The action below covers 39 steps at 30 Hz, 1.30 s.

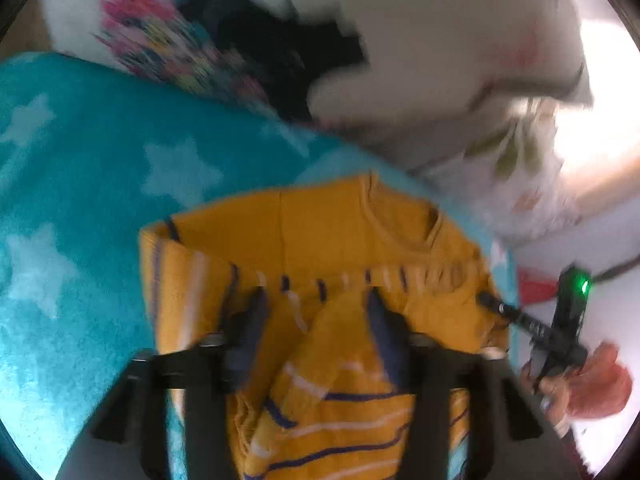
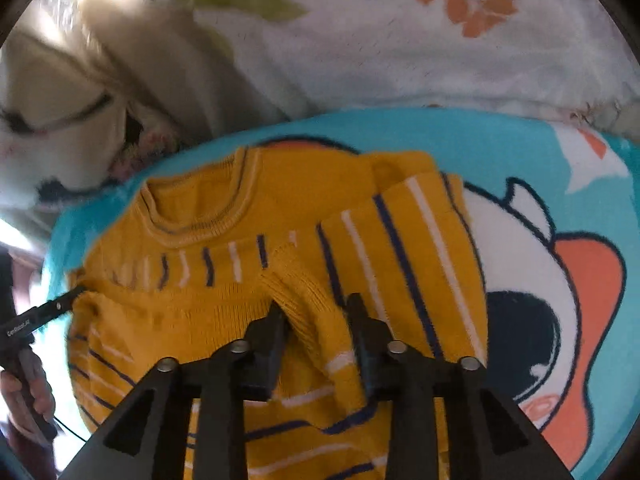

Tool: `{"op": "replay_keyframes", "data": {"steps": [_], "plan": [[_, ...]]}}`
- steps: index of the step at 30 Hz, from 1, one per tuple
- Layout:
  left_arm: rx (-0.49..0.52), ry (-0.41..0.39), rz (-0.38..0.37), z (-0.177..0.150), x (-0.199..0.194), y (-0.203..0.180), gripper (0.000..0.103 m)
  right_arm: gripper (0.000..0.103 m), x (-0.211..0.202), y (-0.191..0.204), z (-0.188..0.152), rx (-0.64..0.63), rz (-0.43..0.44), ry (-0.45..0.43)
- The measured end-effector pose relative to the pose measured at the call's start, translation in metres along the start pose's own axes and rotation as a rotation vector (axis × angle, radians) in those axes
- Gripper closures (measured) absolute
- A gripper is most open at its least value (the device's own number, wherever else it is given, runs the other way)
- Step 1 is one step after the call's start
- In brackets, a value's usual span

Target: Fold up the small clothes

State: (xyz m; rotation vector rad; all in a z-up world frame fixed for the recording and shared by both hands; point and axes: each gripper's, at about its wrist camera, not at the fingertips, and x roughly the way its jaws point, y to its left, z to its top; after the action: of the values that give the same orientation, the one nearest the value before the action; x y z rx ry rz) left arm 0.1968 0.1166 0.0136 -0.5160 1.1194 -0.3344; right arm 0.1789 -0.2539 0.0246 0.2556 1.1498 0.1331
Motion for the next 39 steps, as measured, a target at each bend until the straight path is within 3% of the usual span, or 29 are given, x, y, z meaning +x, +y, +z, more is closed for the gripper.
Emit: {"op": "replay_keyframes", "data": {"steps": [2,5,8,12,13,15,17,18,20,23,24,25,26,27,28,29,30,36,39], "plan": [[-0.010,-0.043,0.024,0.003,-0.017,0.005,0.036,0.046,-0.019,-0.008,0.001,0.037,-0.002,-0.058],[0.004,-0.049,0.037,0.004,-0.032,0.007,0.036,0.046,-0.046,-0.018,0.000,0.080,-0.004,-0.125],[0.096,-0.044,0.093,-0.013,-0.048,-0.007,0.036,0.046,-0.066,-0.012,-0.009,0.073,0.032,-0.161],[0.262,-0.004,0.052,-0.040,-0.040,-0.042,0.036,0.052,-0.058,0.014,-0.027,0.001,0.080,-0.106],[0.290,0.002,0.071,-0.043,-0.035,-0.044,0.036,0.055,-0.050,0.021,-0.031,-0.021,0.079,-0.082],[0.322,-0.002,0.154,-0.043,-0.022,-0.047,0.036,0.056,-0.036,0.032,-0.036,-0.063,0.006,-0.067],[0.310,-0.026,0.156,-0.038,-0.016,-0.042,0.035,0.055,-0.031,0.036,-0.033,-0.100,-0.126,-0.114],[0.300,-0.039,0.145,-0.035,-0.016,-0.039,0.032,0.051,-0.032,0.037,-0.031,-0.114,-0.162,-0.138],[0.305,-0.044,0.125,-0.030,-0.011,-0.035,0.017,0.039,-0.030,0.034,-0.025,-0.123,-0.160,-0.136],[0.346,0.023,0.124,-0.027,0.013,-0.039,0.017,0.037,-0.018,0.029,-0.017,-0.125,-0.174,-0.102],[0.364,0.046,0.112,-0.027,0.019,-0.042,0.020,0.037,-0.013,0.026,-0.016,-0.118,-0.184,-0.090],[0.376,0.057,0.115,-0.028,0.022,-0.045,0.041,0.037,-0.006,0.021,-0.014,-0.105,-0.174,-0.068],[0.382,0.070,0.129,-0.028,0.027,-0.046,0.081,0.039,-0.001,0.020,-0.013,-0.094,-0.152,-0.050],[0.378,0.089,0.139,-0.026,0.029,-0.046,0.094,0.056,0.004,0.017,-0.012,-0.084,-0.122,-0.031],[0.354,0.098,0.115,-0.023,0.028,-0.044,0.094,0.066,0.005,0.016,-0.012,-0.074,-0.078,-0.012],[0.326,0.096,0.090,-0.018,0.026,-0.042,0.095,0.084,0.006,0.015,-0.012,-0.073,-0.064,-0.001],[0.311,0.096,0.084,-0.012,0.023,-0.041,0.095,0.090,0.005,0.017,-0.011,-0.081,-0.062,0.006],[0.328,0.088,0.149,0.013,0.035,-0.053,0.095,0.095,-0.015,0.020,0.019,-0.115,-0.140,-0.066],[0.263,0.119,0.180,0.014,0.056,-0.039,0.082,0.095,-0.006,0.015,0.032,-0.095,-0.201,-0.069]]}}
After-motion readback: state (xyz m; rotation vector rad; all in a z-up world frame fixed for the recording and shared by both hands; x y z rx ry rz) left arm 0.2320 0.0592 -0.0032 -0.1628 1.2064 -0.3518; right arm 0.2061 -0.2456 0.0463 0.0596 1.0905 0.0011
